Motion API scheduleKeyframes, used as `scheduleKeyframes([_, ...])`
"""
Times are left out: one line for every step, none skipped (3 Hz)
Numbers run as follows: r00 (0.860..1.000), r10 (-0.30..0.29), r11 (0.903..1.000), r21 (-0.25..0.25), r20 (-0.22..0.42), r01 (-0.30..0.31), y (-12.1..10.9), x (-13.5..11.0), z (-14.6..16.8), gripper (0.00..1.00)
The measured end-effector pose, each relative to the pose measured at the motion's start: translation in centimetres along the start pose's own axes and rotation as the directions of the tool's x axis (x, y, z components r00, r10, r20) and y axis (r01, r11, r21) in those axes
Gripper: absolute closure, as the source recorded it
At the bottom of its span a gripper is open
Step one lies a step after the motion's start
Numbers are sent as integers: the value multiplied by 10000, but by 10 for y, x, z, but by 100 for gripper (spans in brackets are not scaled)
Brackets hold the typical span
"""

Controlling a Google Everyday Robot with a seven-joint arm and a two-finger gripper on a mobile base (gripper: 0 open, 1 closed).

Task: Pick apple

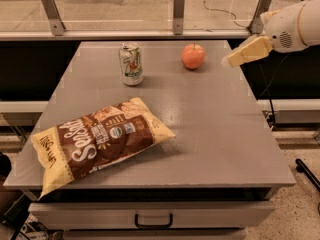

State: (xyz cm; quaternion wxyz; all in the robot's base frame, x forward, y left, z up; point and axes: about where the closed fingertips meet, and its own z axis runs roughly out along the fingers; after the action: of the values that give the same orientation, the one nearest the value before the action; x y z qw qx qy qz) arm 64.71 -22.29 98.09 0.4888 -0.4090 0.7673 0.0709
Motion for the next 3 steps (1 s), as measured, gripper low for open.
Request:
scheduleKeyframes([9990,379,9984,-412,-247,-389,18,13,37,0])
scheduleKeyframes([9973,678,9941,-832,-284,-700,34,24,71,0])
scheduleKeyframes([9974,714,9900,-1222,64,-701,36,27,106,0])
